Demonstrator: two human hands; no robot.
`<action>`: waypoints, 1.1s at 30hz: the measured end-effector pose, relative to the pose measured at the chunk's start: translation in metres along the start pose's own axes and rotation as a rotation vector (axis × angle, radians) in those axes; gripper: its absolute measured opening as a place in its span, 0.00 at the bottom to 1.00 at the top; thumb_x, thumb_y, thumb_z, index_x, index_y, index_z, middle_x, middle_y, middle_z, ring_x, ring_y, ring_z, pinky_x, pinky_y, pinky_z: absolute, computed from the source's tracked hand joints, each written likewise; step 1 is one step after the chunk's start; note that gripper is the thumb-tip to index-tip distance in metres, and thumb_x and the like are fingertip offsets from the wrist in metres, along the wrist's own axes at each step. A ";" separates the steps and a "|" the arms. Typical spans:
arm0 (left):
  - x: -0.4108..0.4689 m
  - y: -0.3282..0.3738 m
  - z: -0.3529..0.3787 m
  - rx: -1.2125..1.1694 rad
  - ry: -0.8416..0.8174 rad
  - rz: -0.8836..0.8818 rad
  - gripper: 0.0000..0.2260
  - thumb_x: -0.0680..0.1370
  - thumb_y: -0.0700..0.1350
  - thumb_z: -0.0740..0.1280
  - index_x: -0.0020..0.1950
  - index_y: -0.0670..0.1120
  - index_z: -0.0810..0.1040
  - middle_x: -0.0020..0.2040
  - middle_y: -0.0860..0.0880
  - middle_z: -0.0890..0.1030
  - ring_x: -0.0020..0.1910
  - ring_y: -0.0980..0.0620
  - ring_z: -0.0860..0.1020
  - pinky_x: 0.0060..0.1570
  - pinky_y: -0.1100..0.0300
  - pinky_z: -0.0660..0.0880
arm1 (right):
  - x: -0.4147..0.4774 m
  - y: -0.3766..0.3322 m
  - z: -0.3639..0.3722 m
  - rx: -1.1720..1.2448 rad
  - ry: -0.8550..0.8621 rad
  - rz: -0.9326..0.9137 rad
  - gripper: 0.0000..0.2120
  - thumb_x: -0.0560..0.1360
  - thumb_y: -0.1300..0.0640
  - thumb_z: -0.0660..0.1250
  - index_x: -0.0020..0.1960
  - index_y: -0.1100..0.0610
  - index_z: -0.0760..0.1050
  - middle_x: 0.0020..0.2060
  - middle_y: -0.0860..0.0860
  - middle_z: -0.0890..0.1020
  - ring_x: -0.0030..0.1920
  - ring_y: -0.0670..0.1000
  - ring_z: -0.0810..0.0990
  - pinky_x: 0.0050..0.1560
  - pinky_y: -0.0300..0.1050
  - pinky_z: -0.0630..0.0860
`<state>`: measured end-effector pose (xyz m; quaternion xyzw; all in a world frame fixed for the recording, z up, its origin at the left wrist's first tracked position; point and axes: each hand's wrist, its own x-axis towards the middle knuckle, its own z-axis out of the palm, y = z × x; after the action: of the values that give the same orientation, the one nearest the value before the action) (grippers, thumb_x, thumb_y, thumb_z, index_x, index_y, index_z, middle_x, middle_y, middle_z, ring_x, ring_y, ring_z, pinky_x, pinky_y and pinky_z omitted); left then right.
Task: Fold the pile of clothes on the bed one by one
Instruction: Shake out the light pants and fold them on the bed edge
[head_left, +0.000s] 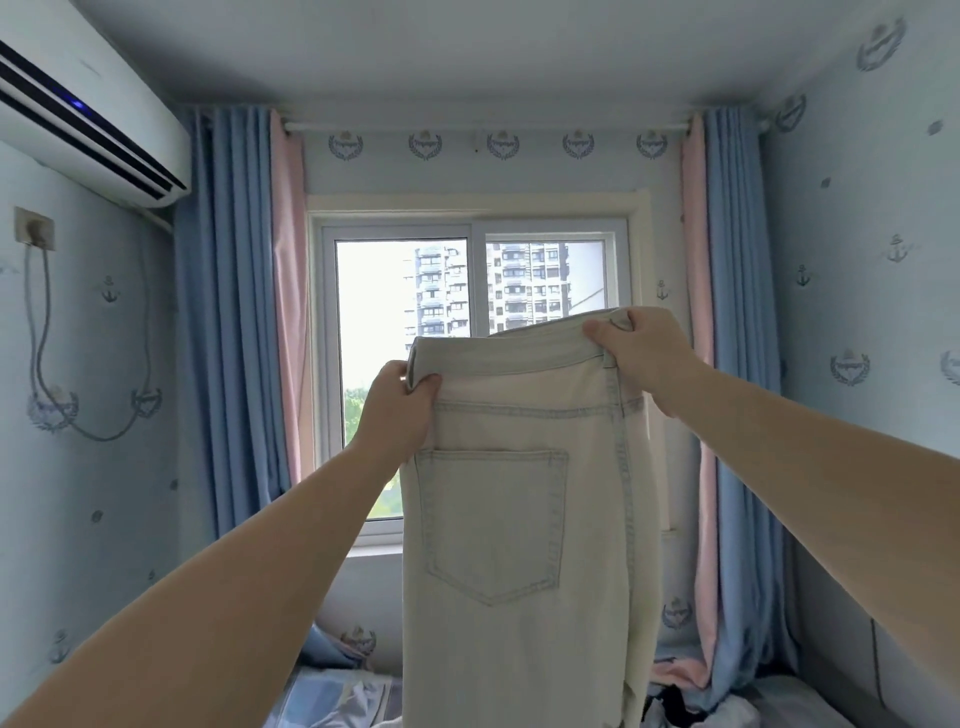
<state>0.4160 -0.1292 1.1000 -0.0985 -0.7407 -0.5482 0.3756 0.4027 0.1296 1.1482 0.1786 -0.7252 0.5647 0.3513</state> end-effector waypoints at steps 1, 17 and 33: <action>-0.011 0.011 -0.001 0.009 0.003 0.013 0.09 0.83 0.47 0.65 0.59 0.44 0.74 0.46 0.50 0.78 0.42 0.55 0.76 0.41 0.59 0.73 | -0.008 -0.008 -0.011 0.002 0.002 -0.005 0.12 0.77 0.54 0.72 0.42 0.60 0.74 0.37 0.55 0.74 0.38 0.52 0.73 0.40 0.44 0.70; -0.174 0.165 0.011 -0.069 0.086 0.025 0.19 0.82 0.55 0.63 0.49 0.37 0.74 0.42 0.46 0.73 0.40 0.48 0.72 0.42 0.52 0.71 | -0.121 -0.114 -0.172 -0.044 0.060 -0.100 0.20 0.78 0.50 0.70 0.50 0.70 0.77 0.38 0.57 0.78 0.37 0.52 0.76 0.38 0.45 0.72; -0.157 0.069 0.023 -0.128 -0.010 -0.088 0.16 0.82 0.52 0.64 0.51 0.38 0.75 0.43 0.45 0.77 0.41 0.48 0.76 0.44 0.51 0.75 | -0.112 -0.052 -0.120 -0.035 0.000 0.033 0.19 0.79 0.54 0.69 0.50 0.73 0.74 0.37 0.59 0.76 0.38 0.53 0.75 0.40 0.44 0.72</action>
<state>0.5534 -0.0410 1.0438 -0.0922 -0.7096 -0.6100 0.3405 0.5507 0.2117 1.1182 0.1606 -0.7377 0.5577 0.3449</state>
